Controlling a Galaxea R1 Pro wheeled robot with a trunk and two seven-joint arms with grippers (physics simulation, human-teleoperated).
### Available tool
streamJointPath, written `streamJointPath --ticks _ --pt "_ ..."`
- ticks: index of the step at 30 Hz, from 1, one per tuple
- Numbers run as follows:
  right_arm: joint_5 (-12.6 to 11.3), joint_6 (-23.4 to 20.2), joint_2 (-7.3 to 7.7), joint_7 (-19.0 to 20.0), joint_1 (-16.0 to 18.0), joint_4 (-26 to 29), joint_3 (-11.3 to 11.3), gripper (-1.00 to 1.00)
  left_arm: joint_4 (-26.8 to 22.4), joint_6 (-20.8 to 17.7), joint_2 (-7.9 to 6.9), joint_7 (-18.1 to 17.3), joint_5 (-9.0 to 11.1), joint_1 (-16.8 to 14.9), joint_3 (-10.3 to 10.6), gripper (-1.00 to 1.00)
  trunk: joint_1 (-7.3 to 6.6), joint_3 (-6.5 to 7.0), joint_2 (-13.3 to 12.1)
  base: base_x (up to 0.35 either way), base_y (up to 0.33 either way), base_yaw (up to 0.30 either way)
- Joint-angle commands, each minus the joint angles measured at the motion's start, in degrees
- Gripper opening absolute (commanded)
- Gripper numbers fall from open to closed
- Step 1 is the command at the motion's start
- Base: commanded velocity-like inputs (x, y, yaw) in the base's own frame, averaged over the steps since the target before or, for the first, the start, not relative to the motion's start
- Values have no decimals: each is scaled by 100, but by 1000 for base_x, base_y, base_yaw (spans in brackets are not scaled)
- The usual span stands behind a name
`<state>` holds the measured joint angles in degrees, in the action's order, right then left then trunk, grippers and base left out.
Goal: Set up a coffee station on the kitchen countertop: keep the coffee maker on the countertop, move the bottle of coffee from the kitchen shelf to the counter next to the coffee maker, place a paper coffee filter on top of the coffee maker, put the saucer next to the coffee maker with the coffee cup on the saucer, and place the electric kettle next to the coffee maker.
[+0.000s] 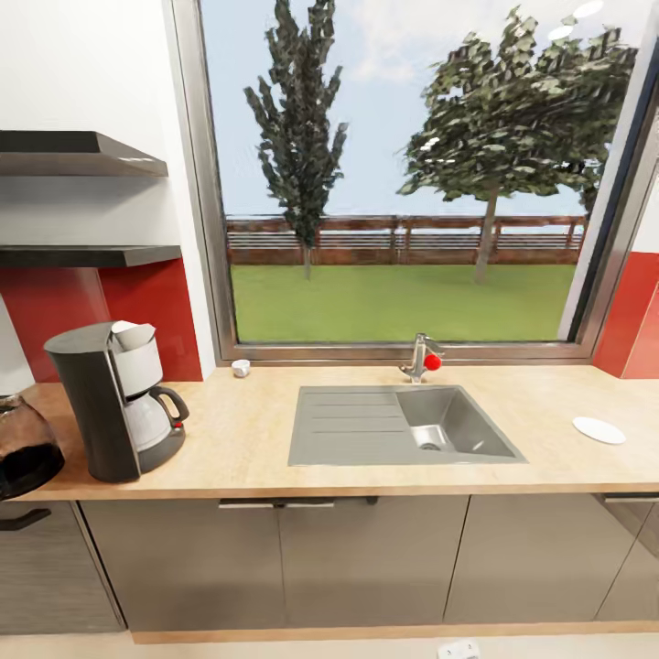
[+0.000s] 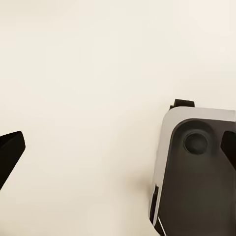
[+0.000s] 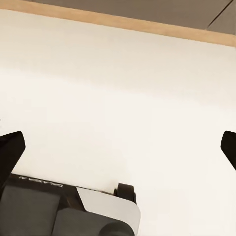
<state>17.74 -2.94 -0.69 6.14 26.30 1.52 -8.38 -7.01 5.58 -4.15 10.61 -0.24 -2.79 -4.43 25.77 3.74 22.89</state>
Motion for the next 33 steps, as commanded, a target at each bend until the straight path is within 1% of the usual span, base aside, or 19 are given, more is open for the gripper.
streamJointPath --ticks 1,2,6,9,12,13,15,17,18,19,21,22,23,26,27,29,31,32,33 --pt "54 -31 -1 19 -2 11 -49 100 7 42 2 -2 -2 -2 -43 100 2 -2 4 -11 0 0" --pt "68 -18 7 11 -2 -1 -42 100 14 160 2 -6 -8 0 -35 100 2 -2 4 -1 0 0" --pt "71 -14 8 11 -2 -2 -41 100 -13 184 2 -33 -12 -26 -18 100 2 -2 4 0 0 0" --pt "76 -10 8 11 -2 -2 -38 100 -181 184 11 -58 -34 -46 1 100 2 -2 4 0 0 0" --pt "79 0 8 16 -2 -2 -34 100 -516 181 15 -86 -58 -52 21 100 2 -2 4 0 0 0" --pt "79 2 8 18 -2 -2 -33 100 -768 179 10 -175 -89 -53 48 100 2 -2 4 0 0 0" --pt "80 3 10 17 -2 -2 -33 100 -1076 174 -16 -437 -159 -54 142 100 2 -2 4 0 0 0" --pt "80 4 10 13 -2 -2 -34 100 -1383 172 -53 -939 -227 -55 241 100 2 -2 4 0 0 0" --pt "80 4 10 12 -5 -2 -33 100 -1558 172 -69 -1284 -248 -61 276 100 2 -2 4 0 0 0" --pt "80 4 10 11 -6 -2 -33 100 -1616 172 -74 -1397 -253 -67 284 100 2 -2 4 0 0 0" --pt "80 4 17 11 -15 -4 -37 100 -1949 167 -107 -2090 -296 -112 311 100 2 -2 4 0 0 0" --pt "80 4 18 11 -16 -4 -38 100 -1999 164 -115 -2211 -312 -122 313 100 2 -2 4 0 0 0" --pt "80 4 37 11 -27 -4 -37 100 -2180 151 -161 -2733 -415 -197 316 100 2 -2 4 0 0 0" --pt "80 4 55 11 -53 -3 -34 100 -2330 119 -230 -3711 -621 -435 313 100 2 -2 4 0 0 0" --pt "80 4 56 11 -55 -3 -34 100 -2341 114 -247 -3893 -647 -484 313 100 2 -2 4 0 0 0" --pt "80 4 59 11 -61 -3 -33 100 -2374 69 -411 -4937 -701 -783 293 100 2 -2 4 0 0 0" --pt "80 4 60 11 -66 -6 -32 100 -2388 43 -502 -5533 -693 -1000 273 100 2 -2 4 0 0 0" --pt "80 8 61 7 -109 -3 -35 100 -2401 -381 -570 -6472 -682 -1506 255 100 2 -2 4 0 0 0" --pt "80 10 61 5 -118 -3 -34 100 -2404 -559 -573 -6666 -681 -1636 253 100 2 -2 4 0 0 0"
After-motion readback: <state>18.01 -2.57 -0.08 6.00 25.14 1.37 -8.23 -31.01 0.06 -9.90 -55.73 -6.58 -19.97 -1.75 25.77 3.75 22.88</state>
